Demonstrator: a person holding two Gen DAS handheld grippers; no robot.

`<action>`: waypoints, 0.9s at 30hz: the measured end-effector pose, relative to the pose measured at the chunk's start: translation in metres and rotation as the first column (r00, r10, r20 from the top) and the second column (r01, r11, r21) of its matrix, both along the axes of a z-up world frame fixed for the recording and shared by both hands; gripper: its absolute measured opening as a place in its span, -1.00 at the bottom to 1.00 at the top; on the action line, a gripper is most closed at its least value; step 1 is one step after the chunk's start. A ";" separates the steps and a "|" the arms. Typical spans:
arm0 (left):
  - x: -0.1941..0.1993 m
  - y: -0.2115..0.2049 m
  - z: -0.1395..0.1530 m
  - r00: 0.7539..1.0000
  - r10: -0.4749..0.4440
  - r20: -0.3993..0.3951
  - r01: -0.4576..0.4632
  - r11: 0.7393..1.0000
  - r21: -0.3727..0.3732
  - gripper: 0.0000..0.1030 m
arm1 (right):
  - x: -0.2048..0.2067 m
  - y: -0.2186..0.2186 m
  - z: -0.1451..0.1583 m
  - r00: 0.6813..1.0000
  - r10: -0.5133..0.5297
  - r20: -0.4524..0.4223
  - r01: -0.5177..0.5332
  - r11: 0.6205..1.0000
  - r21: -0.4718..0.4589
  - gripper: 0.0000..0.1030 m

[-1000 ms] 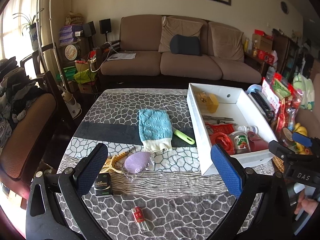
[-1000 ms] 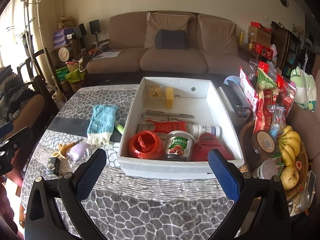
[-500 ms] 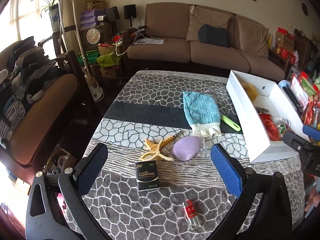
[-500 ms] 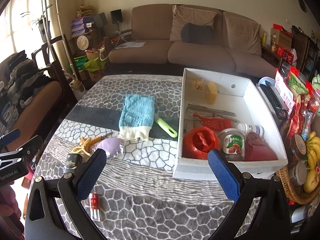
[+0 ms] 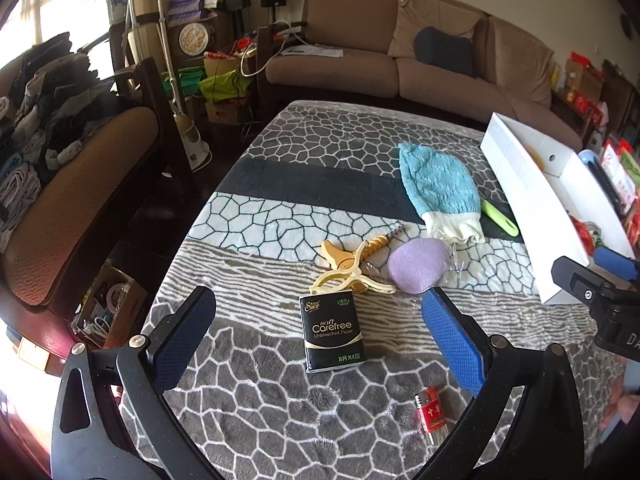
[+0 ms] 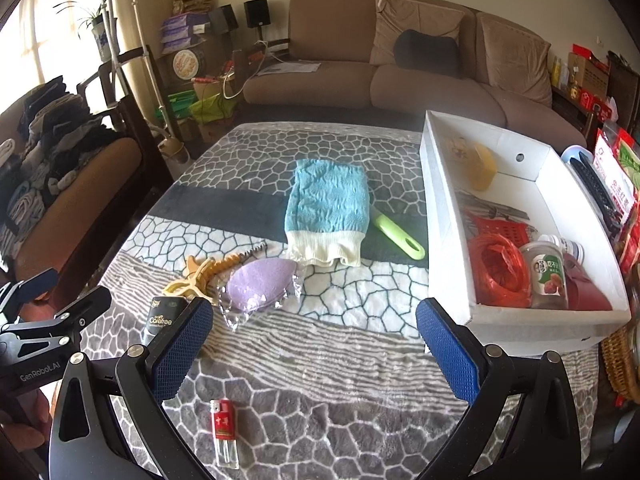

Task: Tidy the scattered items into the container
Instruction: 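Grasp the black Carefree tissue pack with the left tool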

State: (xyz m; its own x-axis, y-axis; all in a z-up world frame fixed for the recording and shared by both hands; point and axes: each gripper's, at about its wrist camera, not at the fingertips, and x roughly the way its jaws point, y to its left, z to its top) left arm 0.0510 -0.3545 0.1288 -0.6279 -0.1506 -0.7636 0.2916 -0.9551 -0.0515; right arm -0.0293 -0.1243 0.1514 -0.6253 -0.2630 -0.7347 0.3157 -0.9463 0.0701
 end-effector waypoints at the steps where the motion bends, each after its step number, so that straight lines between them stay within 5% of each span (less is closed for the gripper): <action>1: 0.001 -0.006 -0.006 1.000 0.011 -0.002 -0.011 1.000 0.015 1.00 | -0.002 -0.001 -0.005 1.000 0.001 0.010 -0.001 1.000 -0.001 1.00; 10: -0.002 -0.017 -0.071 0.997 0.023 0.079 -0.023 1.000 0.009 0.99 | -0.009 -0.019 -0.052 0.997 0.029 0.072 -0.028 0.999 -0.017 1.00; 20: -0.022 0.006 -0.100 0.993 -0.038 0.114 0.034 0.999 0.033 0.94 | -0.008 -0.022 -0.092 0.993 0.040 0.115 -0.036 0.999 -0.036 1.00; 24: -0.032 0.005 -0.112 0.987 -0.049 0.155 0.038 0.996 0.078 0.45 | -0.011 -0.016 -0.098 0.992 0.027 0.126 -0.019 0.998 -0.066 1.00; 25: -0.034 0.005 -0.116 0.985 -0.056 0.166 0.041 0.995 0.091 0.16 | -0.012 -0.015 -0.098 0.991 0.025 0.129 -0.015 0.997 -0.076 1.00; 27: -0.034 0.002 -0.117 0.986 -0.049 0.160 0.035 0.995 0.092 -0.01 | -0.016 -0.013 -0.100 0.990 0.022 0.142 -0.007 0.995 -0.100 1.00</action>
